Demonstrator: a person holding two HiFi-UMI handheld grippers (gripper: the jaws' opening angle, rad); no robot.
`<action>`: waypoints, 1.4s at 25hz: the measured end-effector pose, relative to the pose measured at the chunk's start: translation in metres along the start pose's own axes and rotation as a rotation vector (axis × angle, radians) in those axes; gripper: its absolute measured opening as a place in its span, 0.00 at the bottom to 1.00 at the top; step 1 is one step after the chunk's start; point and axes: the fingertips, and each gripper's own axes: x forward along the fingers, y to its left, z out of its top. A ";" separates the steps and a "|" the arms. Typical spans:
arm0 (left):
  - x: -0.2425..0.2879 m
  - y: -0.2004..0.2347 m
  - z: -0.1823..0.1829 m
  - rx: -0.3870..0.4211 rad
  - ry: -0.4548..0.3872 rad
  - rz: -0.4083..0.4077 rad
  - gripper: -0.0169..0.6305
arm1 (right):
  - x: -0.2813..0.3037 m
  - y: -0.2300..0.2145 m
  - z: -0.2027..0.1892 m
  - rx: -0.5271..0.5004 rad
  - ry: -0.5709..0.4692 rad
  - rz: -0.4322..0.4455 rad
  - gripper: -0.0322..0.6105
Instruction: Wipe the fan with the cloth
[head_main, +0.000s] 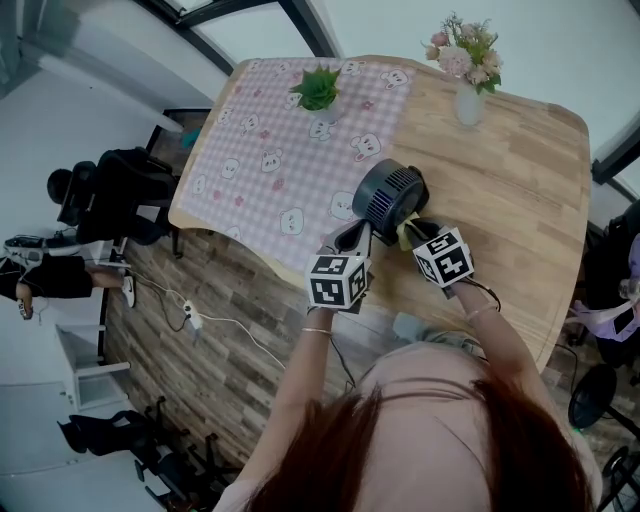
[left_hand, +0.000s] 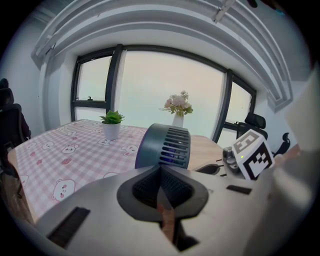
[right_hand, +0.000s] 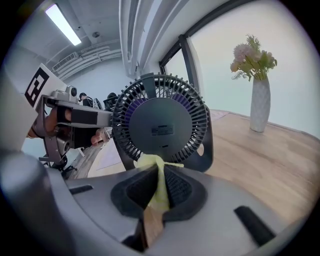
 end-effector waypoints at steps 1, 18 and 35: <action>0.000 0.000 0.000 0.001 0.000 0.000 0.04 | 0.000 -0.001 0.000 0.000 0.001 0.000 0.10; 0.001 0.000 0.001 0.008 0.007 -0.004 0.04 | 0.005 -0.029 -0.001 0.019 0.027 -0.029 0.10; 0.001 0.000 0.000 0.012 0.008 -0.007 0.04 | 0.003 -0.060 0.005 0.098 -0.004 -0.073 0.10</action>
